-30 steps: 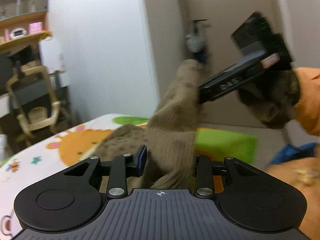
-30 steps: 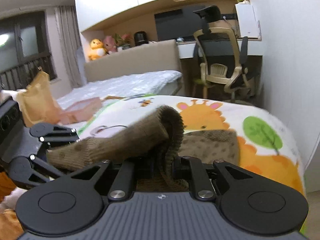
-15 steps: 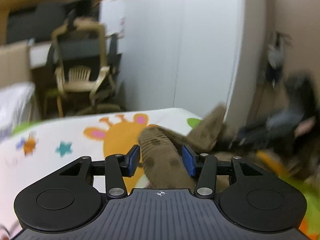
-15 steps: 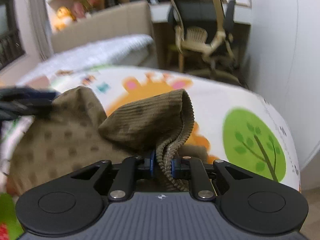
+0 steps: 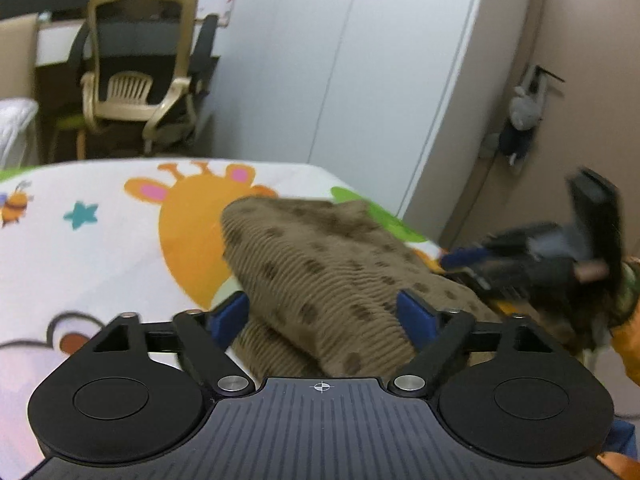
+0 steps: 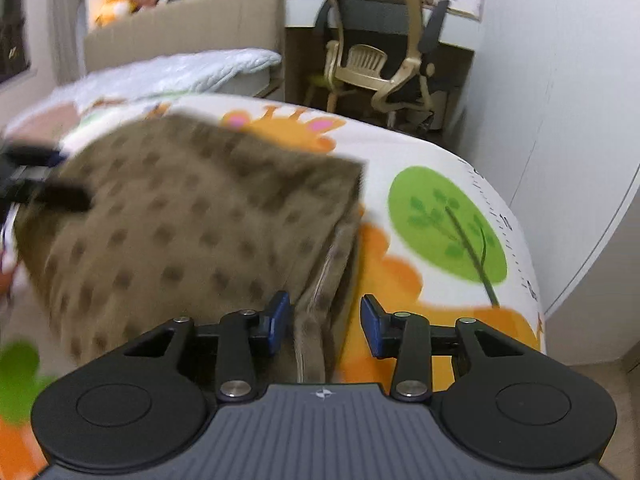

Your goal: Fold clothes

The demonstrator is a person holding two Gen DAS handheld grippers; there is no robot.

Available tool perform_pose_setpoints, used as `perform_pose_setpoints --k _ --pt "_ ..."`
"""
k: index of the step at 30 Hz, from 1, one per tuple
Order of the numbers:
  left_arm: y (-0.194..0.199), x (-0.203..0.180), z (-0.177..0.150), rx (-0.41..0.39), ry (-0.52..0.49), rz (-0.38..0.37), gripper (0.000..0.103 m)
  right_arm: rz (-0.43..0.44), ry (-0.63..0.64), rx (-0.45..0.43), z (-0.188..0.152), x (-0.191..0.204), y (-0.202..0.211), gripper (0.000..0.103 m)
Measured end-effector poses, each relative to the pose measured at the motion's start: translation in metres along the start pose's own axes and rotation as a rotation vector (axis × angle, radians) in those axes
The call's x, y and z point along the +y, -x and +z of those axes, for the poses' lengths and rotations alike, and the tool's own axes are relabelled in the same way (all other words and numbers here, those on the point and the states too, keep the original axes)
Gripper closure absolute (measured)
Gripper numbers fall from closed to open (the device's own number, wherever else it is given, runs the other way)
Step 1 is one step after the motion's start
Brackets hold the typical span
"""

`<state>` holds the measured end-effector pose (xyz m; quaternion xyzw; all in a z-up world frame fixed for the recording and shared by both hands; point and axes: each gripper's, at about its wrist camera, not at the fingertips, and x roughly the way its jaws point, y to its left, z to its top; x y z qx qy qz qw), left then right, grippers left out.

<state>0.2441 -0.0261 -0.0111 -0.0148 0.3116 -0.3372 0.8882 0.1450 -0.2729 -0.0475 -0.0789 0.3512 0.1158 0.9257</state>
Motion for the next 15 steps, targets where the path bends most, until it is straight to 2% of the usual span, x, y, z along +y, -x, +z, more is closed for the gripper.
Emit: perform_pose_setpoints --k 5,8,10,12,13,15 --pt "0.002 0.004 -0.002 0.004 0.038 0.011 0.009 -0.012 0.013 -0.021 -0.002 0.004 0.018 0.063" --pt "0.014 0.003 0.002 -0.018 0.082 0.018 0.012 0.011 -0.026 -0.096 0.011 -0.002 0.033 0.052" --pt "0.026 -0.001 0.008 -0.067 0.096 0.007 0.012 0.058 -0.039 -0.153 0.025 0.0 0.039 0.048" --pt "0.039 -0.006 0.019 -0.147 0.098 -0.018 0.012 0.121 -0.037 -0.17 0.034 0.007 0.034 0.043" --pt "0.044 -0.009 0.026 -0.19 0.098 -0.038 0.011 0.155 -0.037 -0.161 0.037 0.011 0.028 0.042" --pt "0.039 -0.011 0.038 -0.217 0.112 -0.09 0.009 0.215 -0.045 -0.106 0.033 0.023 0.008 0.041"
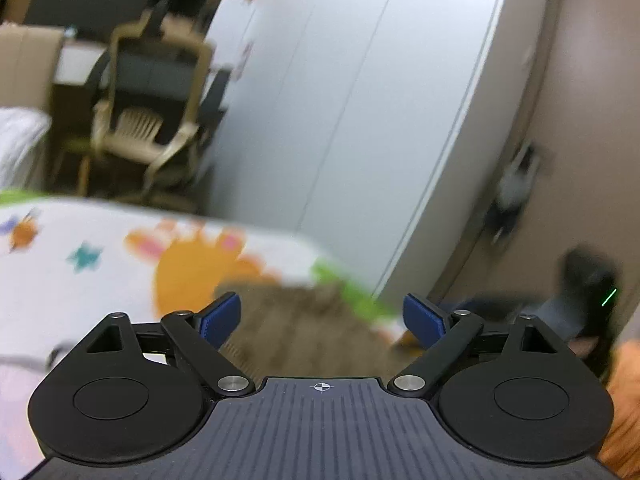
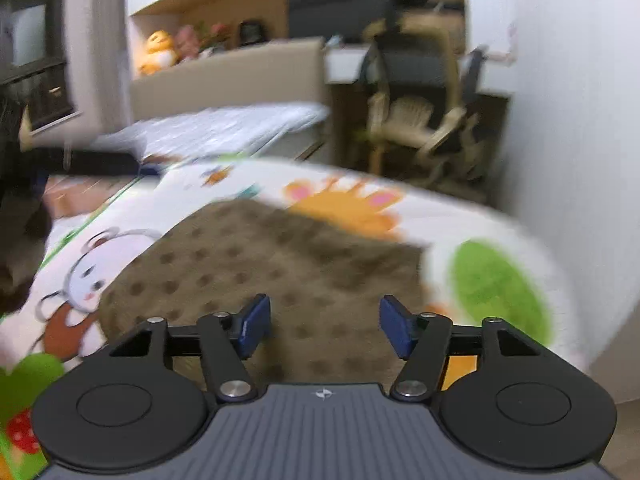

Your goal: Fold clothes

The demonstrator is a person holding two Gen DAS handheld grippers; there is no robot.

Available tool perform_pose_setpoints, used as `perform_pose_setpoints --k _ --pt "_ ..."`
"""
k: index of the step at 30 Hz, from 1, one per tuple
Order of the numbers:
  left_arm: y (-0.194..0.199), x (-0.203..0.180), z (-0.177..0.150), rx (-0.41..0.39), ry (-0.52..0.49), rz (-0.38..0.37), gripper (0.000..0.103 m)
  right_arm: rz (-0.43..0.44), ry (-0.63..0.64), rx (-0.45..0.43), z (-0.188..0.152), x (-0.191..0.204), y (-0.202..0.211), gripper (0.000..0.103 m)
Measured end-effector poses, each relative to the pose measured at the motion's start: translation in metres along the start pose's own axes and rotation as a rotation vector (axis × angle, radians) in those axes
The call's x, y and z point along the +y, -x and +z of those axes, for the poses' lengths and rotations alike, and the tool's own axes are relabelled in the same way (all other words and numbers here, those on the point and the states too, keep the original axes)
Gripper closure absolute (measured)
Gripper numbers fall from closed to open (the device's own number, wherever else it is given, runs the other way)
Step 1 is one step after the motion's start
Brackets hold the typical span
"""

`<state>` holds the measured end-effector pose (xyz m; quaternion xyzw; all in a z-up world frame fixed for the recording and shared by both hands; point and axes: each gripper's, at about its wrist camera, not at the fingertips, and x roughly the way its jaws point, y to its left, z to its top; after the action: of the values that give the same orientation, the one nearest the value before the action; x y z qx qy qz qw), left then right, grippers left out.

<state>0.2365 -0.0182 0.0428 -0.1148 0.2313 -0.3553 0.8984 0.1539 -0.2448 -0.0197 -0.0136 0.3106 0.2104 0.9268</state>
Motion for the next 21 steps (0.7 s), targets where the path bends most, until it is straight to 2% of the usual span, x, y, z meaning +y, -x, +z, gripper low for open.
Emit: perform_pose_setpoints --k 1,3,6,7,8,9,11,12,14,15,18,21 --pt "-0.005 -0.001 0.005 -0.006 0.012 -0.026 0.009 0.012 -0.023 0.013 -0.006 0.002 -0.008 0.041" --pt "-0.029 0.009 0.005 0.039 0.068 -0.025 0.009 0.023 -0.069 0.006 -0.015 0.003 -0.017 0.039" --pt "-0.074 0.039 -0.012 0.179 0.174 0.072 0.01 0.023 -0.093 -0.008 -0.017 -0.001 -0.014 0.036" --pt "-0.089 0.049 -0.019 0.228 0.21 0.109 0.013 0.023 -0.098 -0.006 -0.016 -0.003 -0.013 0.035" --pt "-0.094 0.055 -0.02 0.242 0.234 0.123 0.019 0.021 -0.096 -0.002 -0.016 -0.005 -0.013 0.03" --pt "-0.091 0.056 -0.019 0.231 0.25 0.121 0.019 0.017 -0.089 0.003 -0.015 -0.006 -0.013 0.025" --pt "-0.081 0.057 -0.015 0.201 0.269 0.118 0.017 0.011 -0.079 0.012 -0.013 -0.009 -0.013 0.019" --pt "-0.067 0.052 -0.012 0.175 0.261 0.117 0.012 0.011 -0.08 0.014 -0.011 -0.011 -0.013 0.017" --pt "-0.037 0.039 -0.007 0.131 0.247 0.107 0.01 0.007 -0.078 0.01 -0.005 -0.016 -0.014 0.017" --pt "-0.021 0.033 -0.008 0.125 0.253 0.087 0.009 -0.006 -0.076 -0.006 0.0 -0.019 -0.013 0.017" --pt "0.021 0.013 -0.024 0.147 0.281 -0.035 0.007 -0.042 -0.122 -0.047 0.019 -0.038 -0.019 0.017" --pt "0.03 -0.007 -0.059 0.213 0.289 -0.119 0.006 -0.076 -0.187 -0.031 0.038 -0.064 -0.043 0.017"
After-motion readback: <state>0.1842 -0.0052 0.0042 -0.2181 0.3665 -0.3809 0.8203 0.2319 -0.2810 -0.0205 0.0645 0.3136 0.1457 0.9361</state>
